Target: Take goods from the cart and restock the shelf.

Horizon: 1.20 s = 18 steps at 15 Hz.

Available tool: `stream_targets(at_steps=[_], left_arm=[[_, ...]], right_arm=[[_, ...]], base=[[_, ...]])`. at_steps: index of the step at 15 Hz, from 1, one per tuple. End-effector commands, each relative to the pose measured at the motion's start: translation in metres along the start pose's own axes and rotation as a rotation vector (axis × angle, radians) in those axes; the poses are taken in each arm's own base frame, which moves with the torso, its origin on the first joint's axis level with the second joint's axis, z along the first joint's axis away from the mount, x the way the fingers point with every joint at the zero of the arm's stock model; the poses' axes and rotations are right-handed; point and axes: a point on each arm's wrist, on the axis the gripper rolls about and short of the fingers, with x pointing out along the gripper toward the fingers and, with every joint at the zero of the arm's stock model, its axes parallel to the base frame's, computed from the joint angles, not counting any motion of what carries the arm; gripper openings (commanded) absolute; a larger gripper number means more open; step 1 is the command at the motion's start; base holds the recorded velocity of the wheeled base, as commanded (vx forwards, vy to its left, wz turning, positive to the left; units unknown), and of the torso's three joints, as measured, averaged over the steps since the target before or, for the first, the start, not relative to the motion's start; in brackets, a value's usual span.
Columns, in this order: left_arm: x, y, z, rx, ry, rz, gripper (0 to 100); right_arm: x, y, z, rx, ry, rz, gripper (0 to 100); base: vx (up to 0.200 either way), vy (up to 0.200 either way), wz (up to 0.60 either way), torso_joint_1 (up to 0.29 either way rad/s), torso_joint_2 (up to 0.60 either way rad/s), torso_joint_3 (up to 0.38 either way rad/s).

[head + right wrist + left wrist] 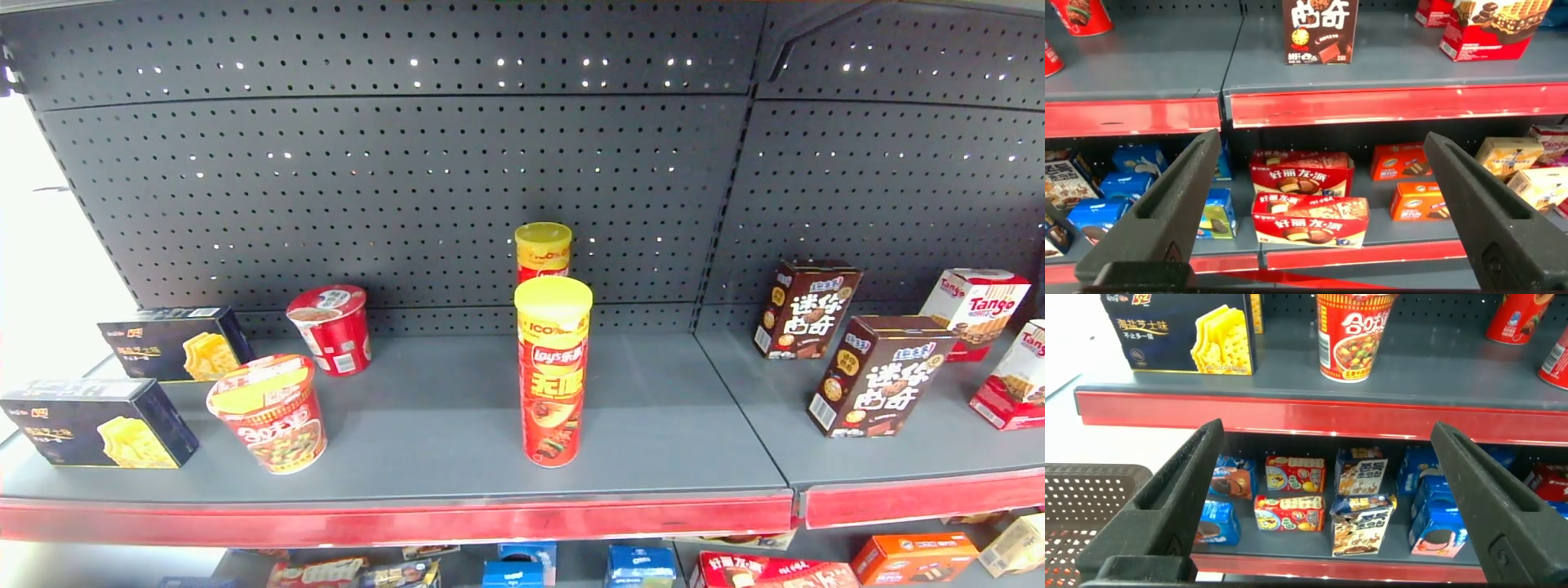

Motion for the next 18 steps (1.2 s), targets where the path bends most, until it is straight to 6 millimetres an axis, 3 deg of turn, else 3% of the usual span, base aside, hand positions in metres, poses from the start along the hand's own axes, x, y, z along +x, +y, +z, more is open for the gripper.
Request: stream_targets(at_steps=[1, 18], left_arm=[[0.0001, 0.0000, -0.0002, -0.001, 0.002, 0.000, 100], [0.0001, 0.0000, -0.0002, -0.001, 0.002, 0.000, 100]], right_arm=[[0.0001, 0.0000, 0.0000, 0.003, 0.002, 0.000, 100], [0.0001, 0.0000, 0.0000, 0.003, 0.002, 0.001, 100]], base=[[0.000, 0.000, 0.60, 0.002, -0.01, 0.007], [0.012, 0.000, 0.00, 0.000, 0.00, 0.000]])
